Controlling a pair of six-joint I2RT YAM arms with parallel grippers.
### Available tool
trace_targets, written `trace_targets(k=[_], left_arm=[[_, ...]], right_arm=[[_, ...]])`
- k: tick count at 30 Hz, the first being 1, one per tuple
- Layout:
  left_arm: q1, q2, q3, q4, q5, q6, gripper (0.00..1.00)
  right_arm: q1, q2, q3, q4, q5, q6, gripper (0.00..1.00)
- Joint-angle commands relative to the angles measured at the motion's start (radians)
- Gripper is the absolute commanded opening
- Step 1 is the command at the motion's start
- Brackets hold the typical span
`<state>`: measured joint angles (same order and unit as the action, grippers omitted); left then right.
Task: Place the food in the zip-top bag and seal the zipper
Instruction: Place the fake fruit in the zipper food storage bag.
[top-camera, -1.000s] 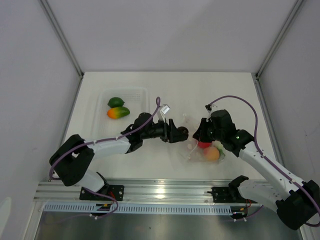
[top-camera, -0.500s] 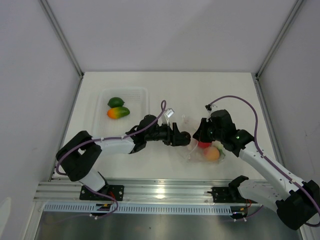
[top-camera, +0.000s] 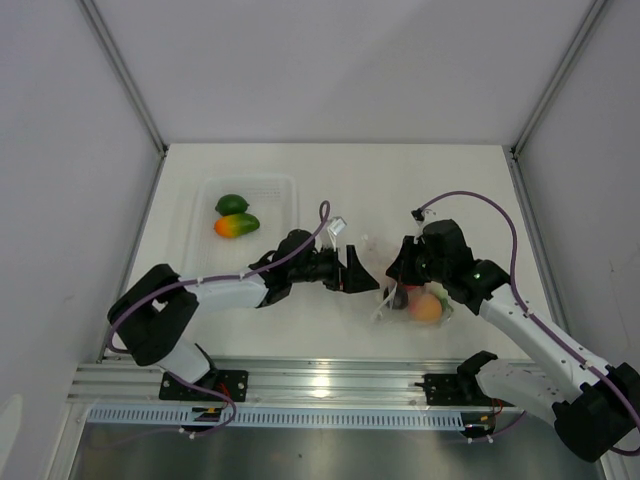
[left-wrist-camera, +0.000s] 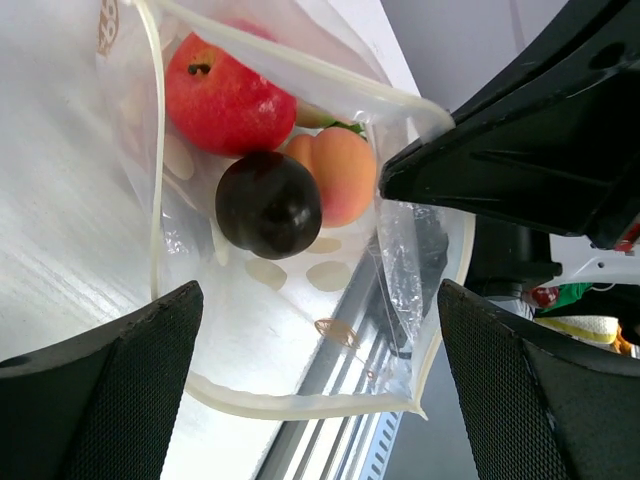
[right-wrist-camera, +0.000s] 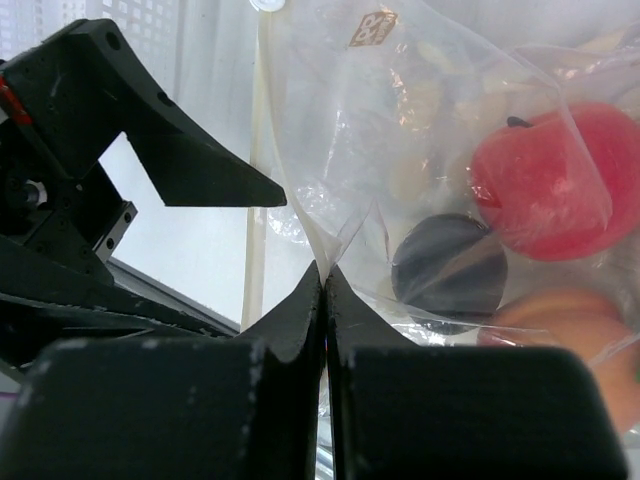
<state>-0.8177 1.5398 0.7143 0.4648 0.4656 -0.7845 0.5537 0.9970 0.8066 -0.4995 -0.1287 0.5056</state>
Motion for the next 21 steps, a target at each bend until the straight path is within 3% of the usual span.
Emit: trace_targets(k=[1,10,21], left_arm=[[-0.005,-0.058,0.008,0.029,-0.030,0.034,0.99],[-0.003,-0.128,0.019,-0.038,-0.080,0.083,0.99],[0.077,-0.286,0.085,-0.324,-0.367,0.156,1.00]], right_arm=[[-0.003,-0.024,0.025,0.010,0.011,0.010,0.00],[-0.003,-0.029,0.011,0.012,0.011,0.011,0.00],[-0.005,-0.034,0.008,0.013,0.008,0.004,0.00]])
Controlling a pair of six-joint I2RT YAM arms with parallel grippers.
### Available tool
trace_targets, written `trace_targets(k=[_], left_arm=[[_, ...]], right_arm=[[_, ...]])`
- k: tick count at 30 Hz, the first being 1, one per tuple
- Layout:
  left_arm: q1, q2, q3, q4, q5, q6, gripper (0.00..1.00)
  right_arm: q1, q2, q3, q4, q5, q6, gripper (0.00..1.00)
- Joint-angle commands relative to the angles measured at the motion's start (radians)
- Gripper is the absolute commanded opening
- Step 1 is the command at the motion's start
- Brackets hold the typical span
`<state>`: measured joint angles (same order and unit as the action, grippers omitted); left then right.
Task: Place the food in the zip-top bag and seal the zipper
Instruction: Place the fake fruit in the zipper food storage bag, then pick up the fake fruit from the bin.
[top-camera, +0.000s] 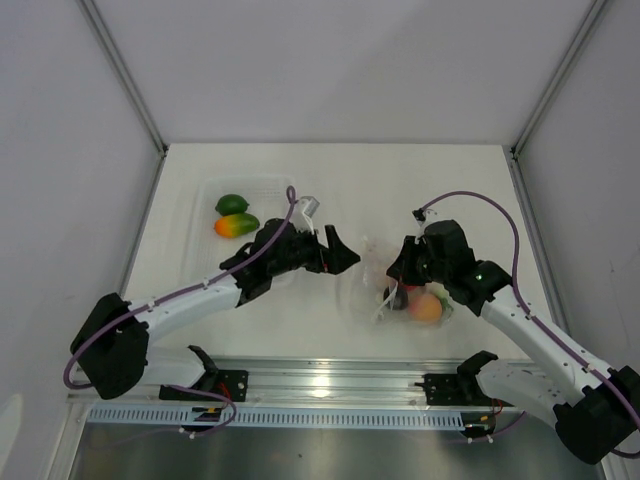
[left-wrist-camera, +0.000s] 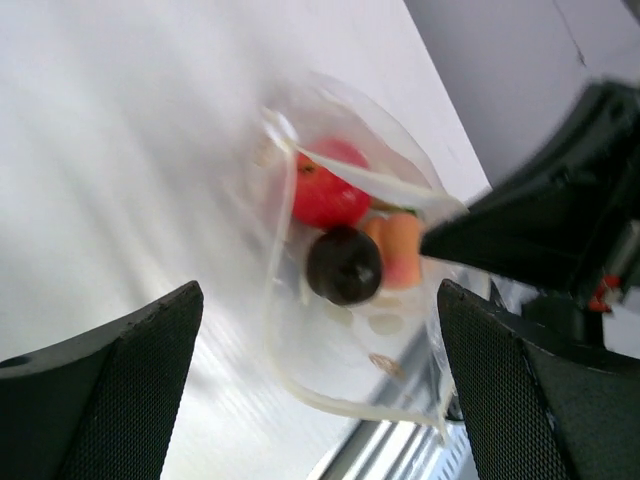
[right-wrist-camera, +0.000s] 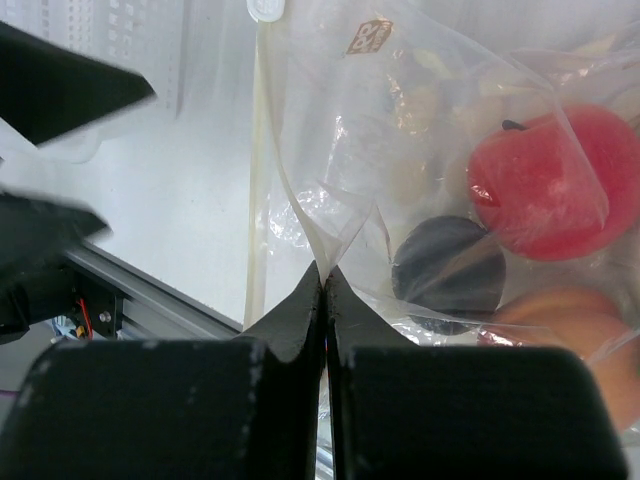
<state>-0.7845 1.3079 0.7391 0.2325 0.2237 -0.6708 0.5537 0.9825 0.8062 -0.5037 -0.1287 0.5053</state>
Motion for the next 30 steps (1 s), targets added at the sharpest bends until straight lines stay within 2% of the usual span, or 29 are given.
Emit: trace_targets(k=[1,9,10,11,15,20,21,25,30], left_arm=[[0.056,-0.062,0.065,-0.126,-0.160,0.037,0.99],[0.231,-0.075,0.169,-0.367,-0.398,-0.107,1.00],[0.240,-0.062,0.190,-0.415,-0.443,-0.134,0.99],[0.249,-0.047,0.242,-0.529,-0.557,-0.200,0.99],[0.280,0.059,0.443,-0.780,-0.719,-0.328,0.99],[0.361,0.172,0.558,-0.942,-0.712,-0.478,1.00],[0.375,0.195,0.594,-1.017,-0.704,-0.504,1.00],[0.465,0.300,0.669,-1.133,-0.643,-0.616,1.00],[0.533,0.335,0.580,-1.076,-0.601,-0.728,0.99]], right_arm=[[-0.005,-0.018,0.010,0.016,0.006,0.004,0.00],[-0.003,-0.016,0.010,0.014,0.008,0.006,0.00],[-0.005,-0.016,0.011,0.013,0.008,0.004,0.00],[-0.005,-0.015,0.011,0.014,0.005,0.004,0.00],[-0.005,-0.007,0.017,0.014,0.004,0.002,0.00],[-0.005,-0.007,0.022,0.013,0.001,0.006,0.00],[-0.005,-0.007,0.022,0.011,0.001,0.003,0.00],[-0.005,-0.010,0.021,0.005,0.004,-0.001,0.00],[-0.005,-0.005,0.021,0.005,0.001,-0.001,0.00]])
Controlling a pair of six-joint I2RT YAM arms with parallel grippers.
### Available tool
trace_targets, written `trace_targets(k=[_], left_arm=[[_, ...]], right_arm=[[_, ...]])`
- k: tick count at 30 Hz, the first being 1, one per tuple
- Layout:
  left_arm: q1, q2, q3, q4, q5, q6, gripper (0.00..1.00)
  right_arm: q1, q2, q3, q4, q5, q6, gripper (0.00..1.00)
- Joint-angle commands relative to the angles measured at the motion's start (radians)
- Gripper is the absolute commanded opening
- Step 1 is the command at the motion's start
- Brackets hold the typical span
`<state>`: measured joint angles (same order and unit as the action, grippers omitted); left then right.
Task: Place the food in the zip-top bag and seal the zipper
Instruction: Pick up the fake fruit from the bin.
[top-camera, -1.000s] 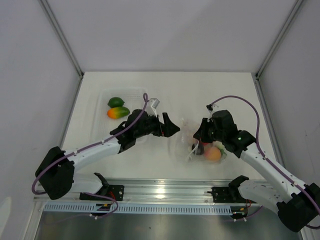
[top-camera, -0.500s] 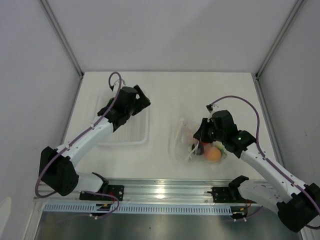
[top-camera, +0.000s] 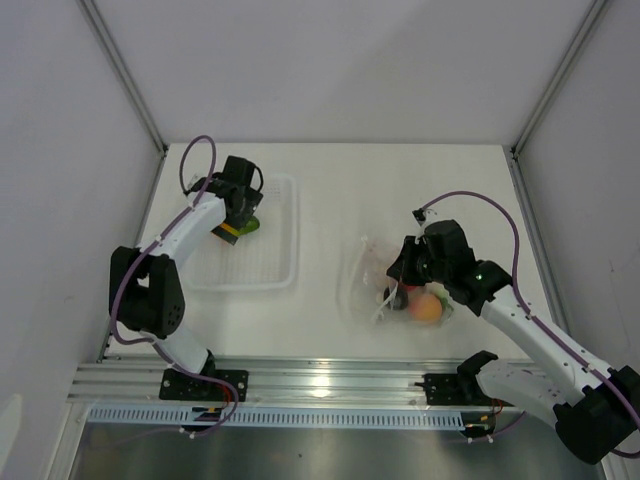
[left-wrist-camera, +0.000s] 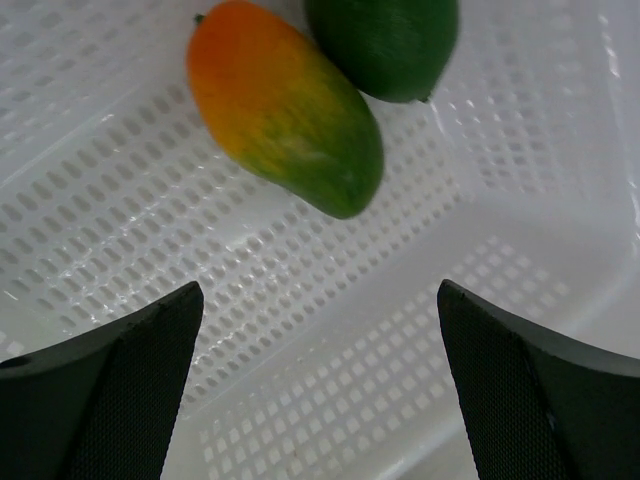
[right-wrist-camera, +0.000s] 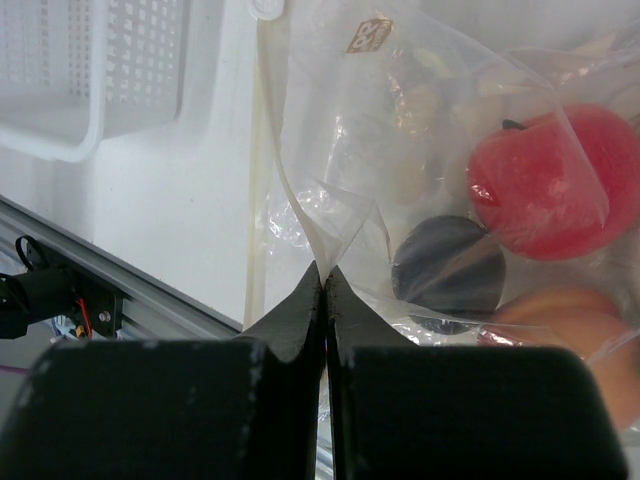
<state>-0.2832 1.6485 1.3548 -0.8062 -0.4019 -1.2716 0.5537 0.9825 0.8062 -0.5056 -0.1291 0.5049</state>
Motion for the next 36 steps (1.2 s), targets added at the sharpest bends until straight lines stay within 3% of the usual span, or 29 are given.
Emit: trace_targets(k=[1,4,15,22,36], left_arm=[[0.039,-0.004,-0.049,-0.025,0.014,-0.153,0.99],[0.049,0.016,-0.048,-0.001,-0.049,-0.185,0.99],[0.070,0.168,0.040,-0.054,-0.080,-0.287,1.00],[0.075,0.197,0.041,-0.010,-0.107,-0.288,0.99],[0.110,0.293,0.118,-0.091,-0.098,-0.336,1.00]], right_arm=[[-0.003,-0.005,0.021,0.007,0.002,-0.003,0.00],[-0.003,-0.004,0.021,0.004,0.002,-0.005,0.00],[-0.009,0.012,0.010,0.009,0.006,-0.029,0.00],[-0.015,0.012,0.008,0.009,-0.009,-0.043,0.00],[-0.060,0.018,-0.007,0.026,-0.047,-0.066,0.00]])
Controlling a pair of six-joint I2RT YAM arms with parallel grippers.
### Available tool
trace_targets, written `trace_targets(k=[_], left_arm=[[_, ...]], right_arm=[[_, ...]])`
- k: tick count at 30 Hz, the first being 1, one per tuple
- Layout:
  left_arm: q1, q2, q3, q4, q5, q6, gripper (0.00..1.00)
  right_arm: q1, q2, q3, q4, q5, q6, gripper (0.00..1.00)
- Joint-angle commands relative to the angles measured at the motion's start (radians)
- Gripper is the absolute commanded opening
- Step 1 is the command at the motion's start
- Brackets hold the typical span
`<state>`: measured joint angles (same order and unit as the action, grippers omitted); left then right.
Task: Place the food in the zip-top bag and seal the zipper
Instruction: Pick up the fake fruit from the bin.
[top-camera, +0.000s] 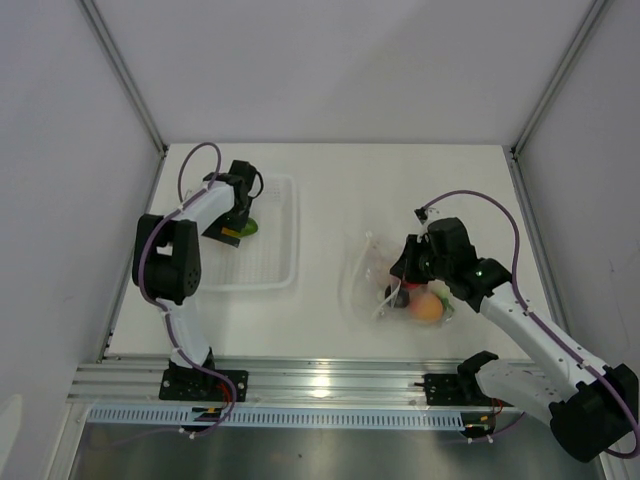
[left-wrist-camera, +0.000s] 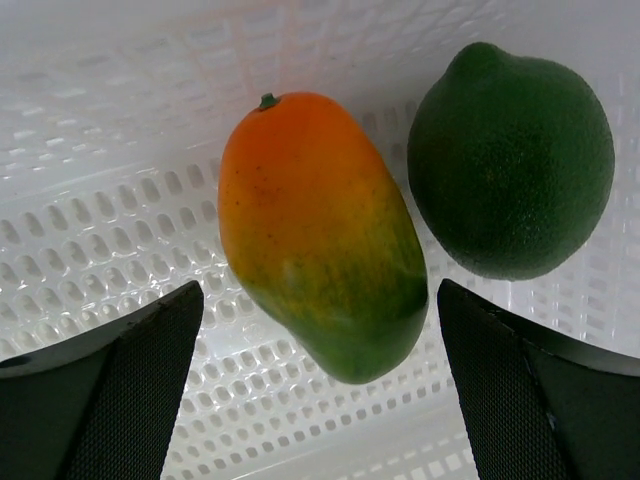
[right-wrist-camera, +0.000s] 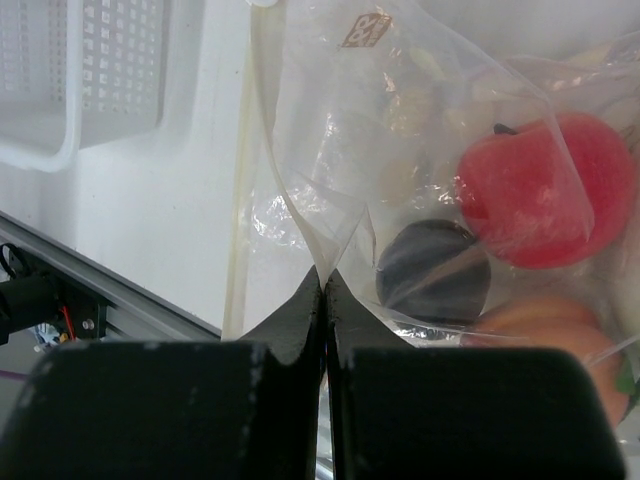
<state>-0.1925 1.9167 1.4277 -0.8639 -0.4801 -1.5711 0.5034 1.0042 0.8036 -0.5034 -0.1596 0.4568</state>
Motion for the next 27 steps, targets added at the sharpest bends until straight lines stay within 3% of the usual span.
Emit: trace_targets(k=[1,9,15,22,26,27], left_arm=[[0.022,0.028,0.050,-0.032,-0.009,-0.037,0.99],[0.039,0.061,0.079,-0.073,0.037,-0.055,0.99],[0.041,0.041,0.040,-0.066,0.038,-0.070,0.90],[0.045,0.024,0.011,-0.030,0.043,-0.056,0.87],[0.045,0.004,-0.003,-0.026,0.032,-0.044,0.76],[0.045,-0.004,-0.009,-0.024,0.028,-0.043,0.65]], right_arm=[[-0.011,-0.004,-0.009,0.022,-0.017,-0.018,0.00],[-0.022,-0.006,-0.017,0.026,-0.024,-0.021,0.00],[-0.023,-0.001,-0.014,0.029,-0.034,-0.017,0.00],[-0.023,-0.010,-0.012,0.022,-0.029,-0.009,0.00],[-0.023,-0.013,-0.011,0.020,-0.029,-0.004,0.00],[-0.025,-0.013,-0.011,0.020,-0.029,0.000,0.00]])
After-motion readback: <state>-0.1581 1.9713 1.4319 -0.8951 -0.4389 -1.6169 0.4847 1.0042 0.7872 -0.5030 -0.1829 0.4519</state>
